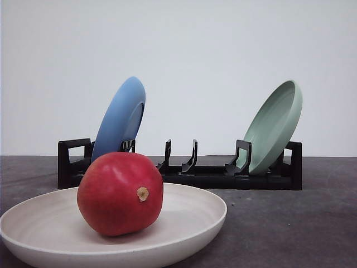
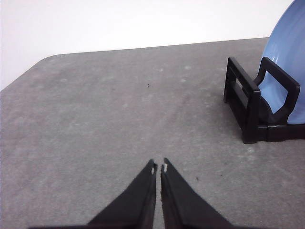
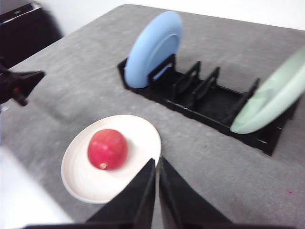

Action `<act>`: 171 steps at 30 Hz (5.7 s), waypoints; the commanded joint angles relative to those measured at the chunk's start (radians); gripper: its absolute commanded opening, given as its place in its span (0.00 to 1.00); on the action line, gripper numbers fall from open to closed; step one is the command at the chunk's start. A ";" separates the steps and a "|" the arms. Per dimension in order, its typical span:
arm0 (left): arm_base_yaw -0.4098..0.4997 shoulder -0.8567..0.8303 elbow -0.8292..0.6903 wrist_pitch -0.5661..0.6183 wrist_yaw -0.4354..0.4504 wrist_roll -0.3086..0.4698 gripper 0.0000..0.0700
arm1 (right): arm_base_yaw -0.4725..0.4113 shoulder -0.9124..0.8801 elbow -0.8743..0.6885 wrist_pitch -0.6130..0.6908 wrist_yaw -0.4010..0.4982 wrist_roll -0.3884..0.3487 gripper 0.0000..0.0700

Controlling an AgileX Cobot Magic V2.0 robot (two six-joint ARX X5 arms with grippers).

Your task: Place pomegranate in white plate

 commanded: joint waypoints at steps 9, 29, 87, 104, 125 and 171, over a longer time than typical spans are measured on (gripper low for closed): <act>0.001 -0.002 -0.009 -0.005 0.002 -0.001 0.00 | -0.462 -0.084 -0.328 0.488 -0.009 -0.127 0.01; 0.001 -0.002 -0.009 -0.005 0.002 -0.001 0.00 | -0.781 -0.387 -0.866 0.920 0.015 -0.276 0.01; 0.001 -0.002 -0.009 -0.005 0.002 -0.001 0.00 | -0.781 -0.397 -0.866 0.702 -0.003 -0.282 0.01; 0.001 -0.002 -0.009 -0.005 0.002 -0.001 0.00 | -0.781 -0.397 -0.866 0.702 -0.003 -0.282 0.01; 0.001 -0.002 -0.009 -0.005 0.002 -0.001 0.00 | -0.781 -0.397 -0.866 0.702 -0.003 -0.282 0.01; 0.001 -0.002 -0.009 -0.005 0.002 -0.001 0.00 | -0.781 -0.397 -0.866 0.702 -0.003 -0.282 0.01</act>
